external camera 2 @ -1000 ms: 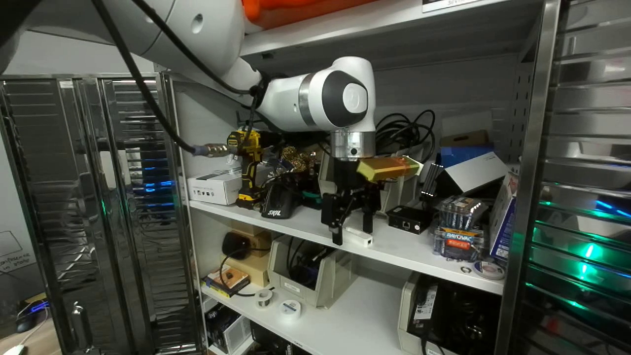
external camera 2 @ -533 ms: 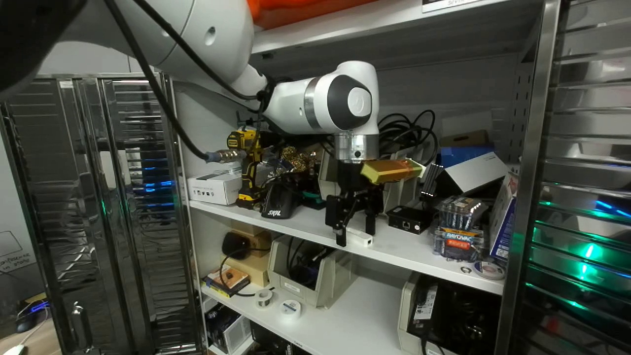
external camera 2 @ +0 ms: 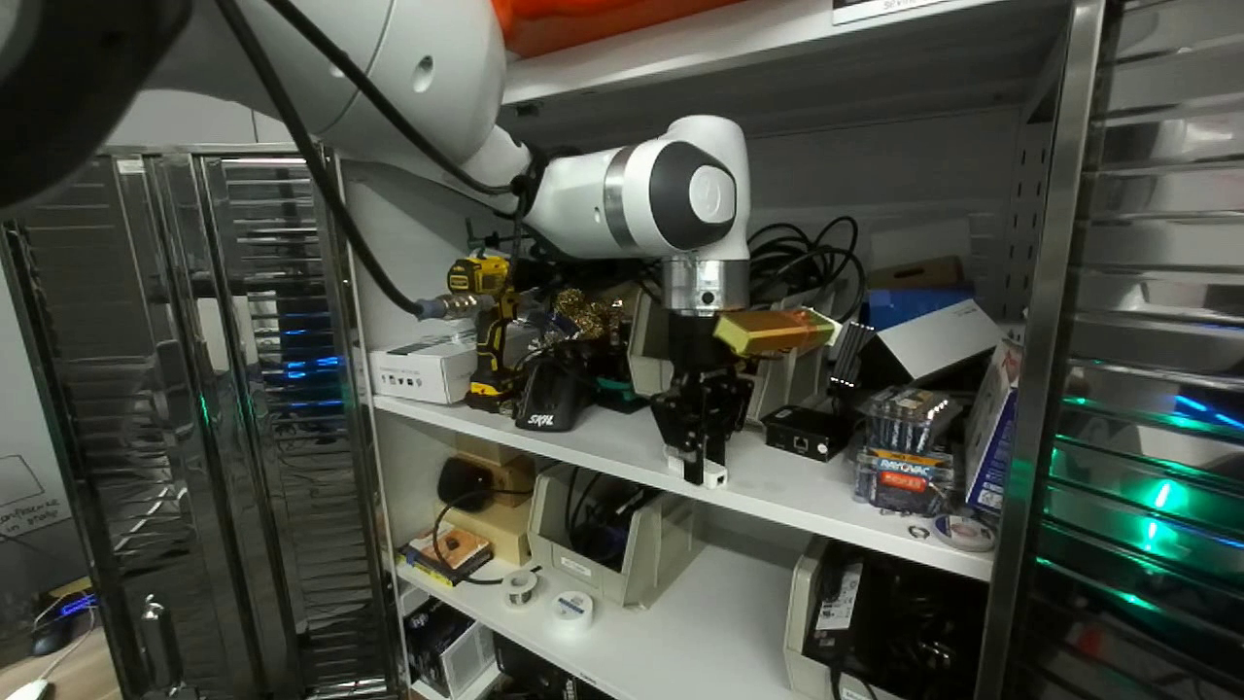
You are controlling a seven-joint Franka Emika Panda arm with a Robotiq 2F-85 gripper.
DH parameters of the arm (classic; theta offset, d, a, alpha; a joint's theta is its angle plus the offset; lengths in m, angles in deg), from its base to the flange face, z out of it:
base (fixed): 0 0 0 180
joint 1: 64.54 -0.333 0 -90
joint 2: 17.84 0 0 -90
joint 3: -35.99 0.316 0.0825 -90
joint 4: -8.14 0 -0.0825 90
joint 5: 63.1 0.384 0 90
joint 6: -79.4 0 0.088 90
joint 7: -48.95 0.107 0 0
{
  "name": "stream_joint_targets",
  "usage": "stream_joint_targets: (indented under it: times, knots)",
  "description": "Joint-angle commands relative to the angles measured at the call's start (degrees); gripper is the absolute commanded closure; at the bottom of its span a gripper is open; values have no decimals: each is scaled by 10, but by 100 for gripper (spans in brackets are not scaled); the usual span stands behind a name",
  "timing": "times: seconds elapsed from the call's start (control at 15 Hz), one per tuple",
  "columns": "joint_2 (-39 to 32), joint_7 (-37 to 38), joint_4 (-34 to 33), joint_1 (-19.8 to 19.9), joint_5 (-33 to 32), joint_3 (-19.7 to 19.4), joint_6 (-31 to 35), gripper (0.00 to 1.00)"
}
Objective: Put the white cable in the storage box
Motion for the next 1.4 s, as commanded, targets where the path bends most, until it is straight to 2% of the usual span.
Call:
stream_joint_targets:
  times: [0.0, 0.07, 0.33, 0.47, 0.6, 1.0, 1.07, 1.33]
  knots:
    - [-7, 6, -25, 11, 11, 11, -21, 89]
    - [-3, 10, -20, 13, 16, 11, -20, 84]
    - [38, 40, 40, 15, 6, 3, 26, 84]
    - [78, 53, 98, 12, -13, -2, 95, 84]
    - [125, 67, 163, 16, -3, 3, 151, 84]
    - [260, 83, 333, 14, 45, 7, 191, 84]
    - [284, 93, 363, 11, 49, 4, 205, 84]
    - [352, 214, 463, 0, 65, -3, 269, 84]
